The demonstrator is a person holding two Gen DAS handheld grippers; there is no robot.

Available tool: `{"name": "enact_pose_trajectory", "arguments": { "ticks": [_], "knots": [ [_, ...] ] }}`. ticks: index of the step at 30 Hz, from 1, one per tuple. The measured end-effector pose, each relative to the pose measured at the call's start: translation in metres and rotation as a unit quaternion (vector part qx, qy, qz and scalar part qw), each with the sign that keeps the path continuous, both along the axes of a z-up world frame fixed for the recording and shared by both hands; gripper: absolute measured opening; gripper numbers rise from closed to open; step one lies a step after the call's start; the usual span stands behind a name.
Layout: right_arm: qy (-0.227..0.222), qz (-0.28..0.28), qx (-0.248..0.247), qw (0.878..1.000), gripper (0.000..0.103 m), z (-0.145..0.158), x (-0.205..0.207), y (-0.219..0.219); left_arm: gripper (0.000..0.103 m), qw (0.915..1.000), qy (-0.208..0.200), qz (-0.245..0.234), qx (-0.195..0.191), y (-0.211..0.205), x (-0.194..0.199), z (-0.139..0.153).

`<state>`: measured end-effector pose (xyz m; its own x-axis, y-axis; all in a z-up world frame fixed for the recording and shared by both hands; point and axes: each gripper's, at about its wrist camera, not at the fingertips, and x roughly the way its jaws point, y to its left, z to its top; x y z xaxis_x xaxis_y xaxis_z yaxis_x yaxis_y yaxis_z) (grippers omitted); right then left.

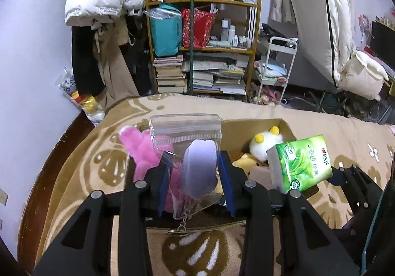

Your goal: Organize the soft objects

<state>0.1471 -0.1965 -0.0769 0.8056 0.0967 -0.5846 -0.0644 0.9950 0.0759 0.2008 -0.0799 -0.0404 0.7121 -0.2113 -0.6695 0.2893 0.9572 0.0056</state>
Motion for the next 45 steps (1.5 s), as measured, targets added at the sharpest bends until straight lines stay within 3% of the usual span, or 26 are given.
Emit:
{"name": "enact_pose_trajectory", "arguments": {
  "ticks": [9, 12, 16, 19, 23, 26, 30, 32, 45],
  "knots": [
    [0.018, 0.003, 0.004, 1.000, 0.080, -0.011, 0.008, -0.002, 0.041, 0.9994, 0.035, 0.001, 0.001, 0.004, 0.012, -0.015],
    [0.027, 0.001, 0.006, 1.000, 0.080, -0.014, 0.009, -0.003, 0.057, 0.9996, 0.027, 0.002, -0.002, 0.005, 0.009, -0.014],
    [0.028, 0.001, 0.007, 1.000, 0.080, -0.014, 0.007, -0.004, 0.059, 0.9998, 0.020, 0.003, 0.002, 0.004, 0.005, -0.010],
    [0.027, -0.001, 0.010, 1.000, 0.080, -0.014, 0.005, -0.005, 0.068, 0.9993, 0.028, 0.015, 0.020, 0.005, 0.006, -0.012],
    [0.035, 0.002, 0.022, 0.999, 0.083, -0.013, 0.002, -0.008, 0.069, 0.9988, 0.031, 0.034, 0.020, 0.018, 0.002, -0.008],
    [0.033, 0.005, 0.027, 0.999, 0.090, -0.010, -0.002, -0.008, 0.080, 0.9984, 0.030, 0.044, 0.017, 0.029, -0.006, -0.005],
    [0.028, 0.001, 0.023, 0.999, 0.091, -0.002, -0.008, -0.007, 0.083, 0.9984, 0.023, 0.044, 0.027, 0.036, -0.021, -0.001],
    [0.021, 0.001, 0.024, 0.999, 0.098, 0.003, -0.012, -0.007, 0.090, 0.9984, 0.024, 0.044, 0.028, 0.039, -0.029, 0.000],
    [-0.001, -0.004, 0.015, 1.000, 0.101, 0.040, -0.046, -0.008, 0.096, 0.9972, -0.011, 0.068, 0.030, 0.067, -0.084, 0.022]
  ]
}}
